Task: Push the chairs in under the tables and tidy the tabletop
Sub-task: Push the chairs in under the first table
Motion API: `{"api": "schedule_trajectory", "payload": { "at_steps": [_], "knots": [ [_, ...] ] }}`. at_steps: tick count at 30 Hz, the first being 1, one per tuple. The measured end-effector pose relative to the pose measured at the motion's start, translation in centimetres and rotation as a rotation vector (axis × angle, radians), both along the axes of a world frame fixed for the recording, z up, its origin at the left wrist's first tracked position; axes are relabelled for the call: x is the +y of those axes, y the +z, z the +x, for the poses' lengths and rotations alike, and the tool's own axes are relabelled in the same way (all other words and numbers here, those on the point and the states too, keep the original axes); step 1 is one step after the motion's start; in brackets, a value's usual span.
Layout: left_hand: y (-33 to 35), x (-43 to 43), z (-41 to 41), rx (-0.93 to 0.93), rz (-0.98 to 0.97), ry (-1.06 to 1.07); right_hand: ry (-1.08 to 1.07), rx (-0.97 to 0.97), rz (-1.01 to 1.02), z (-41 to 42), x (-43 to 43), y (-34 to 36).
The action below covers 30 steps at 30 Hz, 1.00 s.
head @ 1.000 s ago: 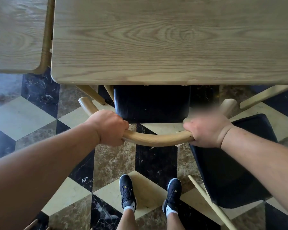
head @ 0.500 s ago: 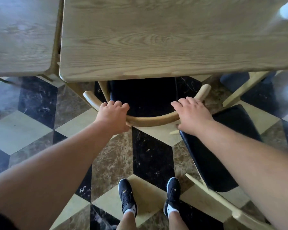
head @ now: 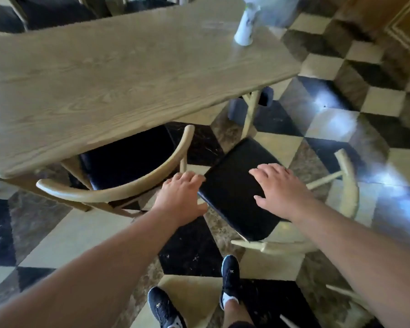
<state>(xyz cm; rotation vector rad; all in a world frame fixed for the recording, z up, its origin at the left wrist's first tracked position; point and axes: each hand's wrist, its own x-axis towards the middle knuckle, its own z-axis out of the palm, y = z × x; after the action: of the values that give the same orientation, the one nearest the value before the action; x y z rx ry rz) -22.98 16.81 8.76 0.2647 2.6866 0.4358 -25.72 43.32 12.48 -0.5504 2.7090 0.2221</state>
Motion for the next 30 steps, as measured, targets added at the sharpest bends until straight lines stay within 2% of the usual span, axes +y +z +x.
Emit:
{"api": "schedule_trajectory", "payload": {
  "at_steps": [8,15,22,27,30],
  "knots": [
    [0.3,15.3,-1.8,-0.047,0.084,-0.105,-0.175,0.032,0.020,1.8,15.8,-0.7],
    [-2.6,27.3,-1.8,-0.114,0.125,-0.183,-0.146,-0.018,0.038,2.8,26.2,-3.9],
    [-6.3,36.7,-0.4,-0.231,0.132,-0.250,-0.074,-0.078,0.066,2.4,32.1,-7.0],
    [-8.6,39.8,1.5,-0.500,-0.056,-0.443,0.116,-0.146,0.201,1.9,33.3,-9.2],
    [-9.1,39.9,1.6,-0.507,-0.115,-0.456,0.149,-0.167,0.227,1.3,32.5,-10.0]
  ]
}}
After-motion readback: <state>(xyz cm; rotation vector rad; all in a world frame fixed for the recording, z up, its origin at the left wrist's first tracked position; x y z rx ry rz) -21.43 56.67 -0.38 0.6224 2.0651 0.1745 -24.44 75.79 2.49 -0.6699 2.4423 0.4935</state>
